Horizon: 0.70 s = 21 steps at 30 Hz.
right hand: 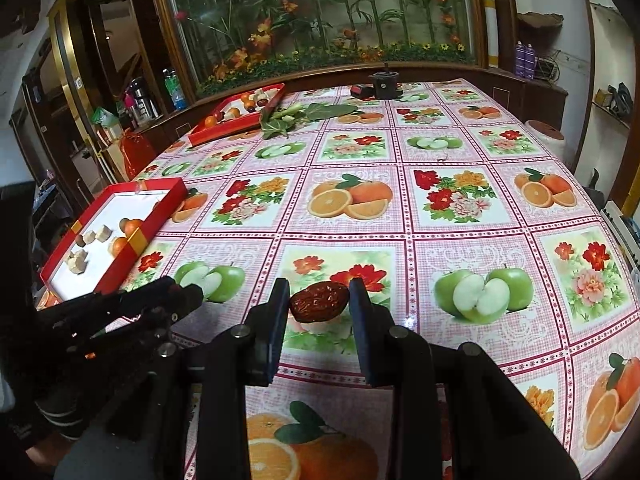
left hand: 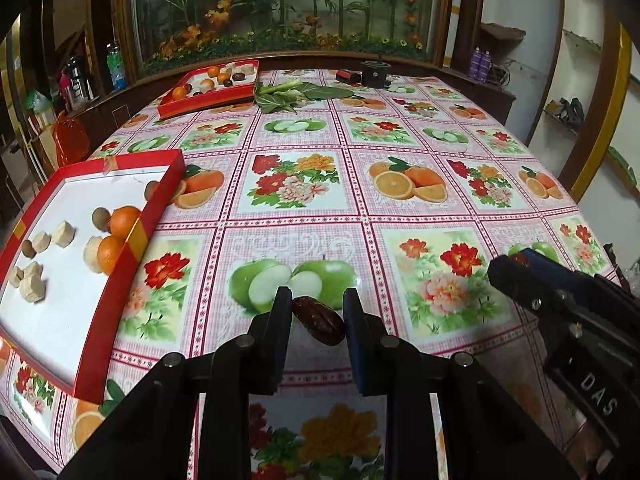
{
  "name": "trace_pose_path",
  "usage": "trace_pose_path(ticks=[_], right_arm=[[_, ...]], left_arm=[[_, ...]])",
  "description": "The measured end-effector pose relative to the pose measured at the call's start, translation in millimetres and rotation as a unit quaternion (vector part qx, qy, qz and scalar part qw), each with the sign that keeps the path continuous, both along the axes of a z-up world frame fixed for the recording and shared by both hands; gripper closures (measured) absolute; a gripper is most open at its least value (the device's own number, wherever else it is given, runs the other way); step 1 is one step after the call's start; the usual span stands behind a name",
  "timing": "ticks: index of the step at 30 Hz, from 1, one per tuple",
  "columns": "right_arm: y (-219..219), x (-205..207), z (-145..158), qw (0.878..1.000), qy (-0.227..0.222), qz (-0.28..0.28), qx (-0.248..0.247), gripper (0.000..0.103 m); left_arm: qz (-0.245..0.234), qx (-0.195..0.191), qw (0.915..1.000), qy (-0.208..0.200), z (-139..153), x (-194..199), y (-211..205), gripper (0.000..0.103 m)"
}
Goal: Organize fruits
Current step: 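Lift both red dates and hold them above the tablecloth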
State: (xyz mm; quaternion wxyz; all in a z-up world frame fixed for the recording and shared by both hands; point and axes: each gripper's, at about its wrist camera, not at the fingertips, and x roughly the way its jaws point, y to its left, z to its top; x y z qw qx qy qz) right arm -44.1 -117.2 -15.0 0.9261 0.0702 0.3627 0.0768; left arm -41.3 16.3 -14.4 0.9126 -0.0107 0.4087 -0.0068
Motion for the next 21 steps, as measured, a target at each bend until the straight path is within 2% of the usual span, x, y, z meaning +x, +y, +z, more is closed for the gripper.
trace_pose_path(ticks=[21], right_arm=[[27, -2, 15, 0.999, -0.013, 0.037, -0.006, 0.071]], left_arm=[[0.01, -0.013, 0.9996, -0.023, 18, -15, 25, 0.078]])
